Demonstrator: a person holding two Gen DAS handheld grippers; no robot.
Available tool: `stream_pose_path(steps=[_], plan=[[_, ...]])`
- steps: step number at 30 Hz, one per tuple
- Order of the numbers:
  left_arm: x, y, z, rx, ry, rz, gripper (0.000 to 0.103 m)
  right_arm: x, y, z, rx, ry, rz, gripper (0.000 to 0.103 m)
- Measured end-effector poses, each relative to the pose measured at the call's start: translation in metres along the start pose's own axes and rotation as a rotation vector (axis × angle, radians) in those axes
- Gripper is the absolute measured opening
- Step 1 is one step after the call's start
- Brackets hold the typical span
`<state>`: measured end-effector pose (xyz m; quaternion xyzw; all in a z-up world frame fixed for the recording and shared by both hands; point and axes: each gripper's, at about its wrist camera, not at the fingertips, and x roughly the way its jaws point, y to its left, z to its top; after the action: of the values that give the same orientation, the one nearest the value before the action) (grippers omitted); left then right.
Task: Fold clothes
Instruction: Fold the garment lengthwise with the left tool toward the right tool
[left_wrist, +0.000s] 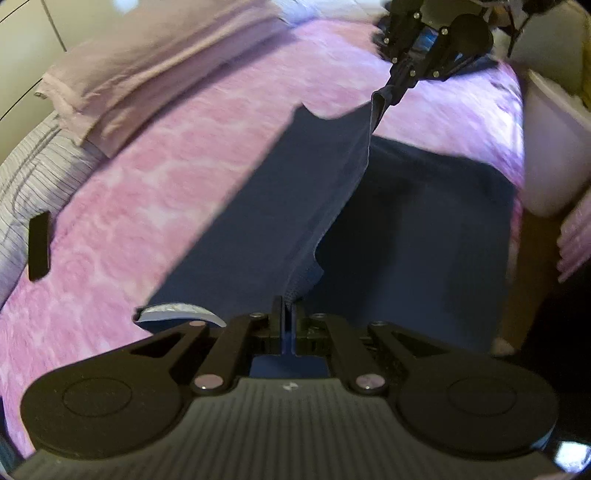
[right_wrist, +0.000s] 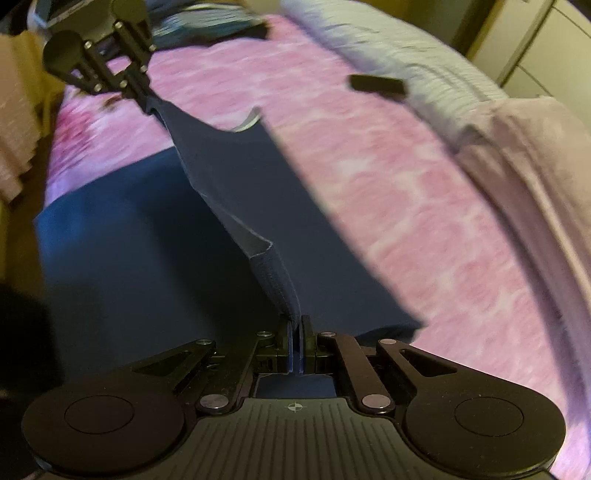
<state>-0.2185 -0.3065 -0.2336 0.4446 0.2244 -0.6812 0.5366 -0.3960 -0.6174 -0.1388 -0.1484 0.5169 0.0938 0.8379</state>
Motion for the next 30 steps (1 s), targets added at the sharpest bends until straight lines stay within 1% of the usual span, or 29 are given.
stream_pose_path(steps=[3, 6, 11, 15, 17, 21, 27, 30], plan=[[-0.013, -0.049, -0.011, 0.005, 0.015, 0.021, 0.000, -0.009, 0.046, -0.030, -0.038, 0.009, 0.019, 0.001], [-0.016, -0.088, -0.022, 0.043, 0.038, 0.063, 0.000, -0.014, 0.073, -0.051, -0.047, 0.001, 0.008, 0.001], [-0.008, -0.135, -0.042, 0.075, 0.071, 0.088, 0.000, -0.011, 0.108, -0.076, -0.087, -0.006, -0.010, 0.001], [0.013, -0.159, -0.061, 0.143, 0.101, 0.117, 0.000, 0.002, 0.129, -0.091, -0.100, -0.018, -0.041, 0.001], [0.023, -0.166, -0.070, 0.174, 0.098, 0.111, 0.000, 0.016, 0.140, -0.099, -0.107, -0.024, -0.053, 0.001], [0.042, -0.177, -0.091, 0.249, 0.080, 0.117, 0.000, 0.042, 0.156, -0.116, -0.069, -0.047, -0.099, 0.001], [0.050, -0.185, -0.114, 0.308, 0.019, 0.123, 0.000, 0.066, 0.185, -0.138, -0.033, -0.104, -0.218, 0.001], [0.046, -0.191, -0.122, 0.332, -0.024, 0.158, 0.000, 0.071, 0.196, -0.142, -0.037, -0.148, -0.288, 0.001]])
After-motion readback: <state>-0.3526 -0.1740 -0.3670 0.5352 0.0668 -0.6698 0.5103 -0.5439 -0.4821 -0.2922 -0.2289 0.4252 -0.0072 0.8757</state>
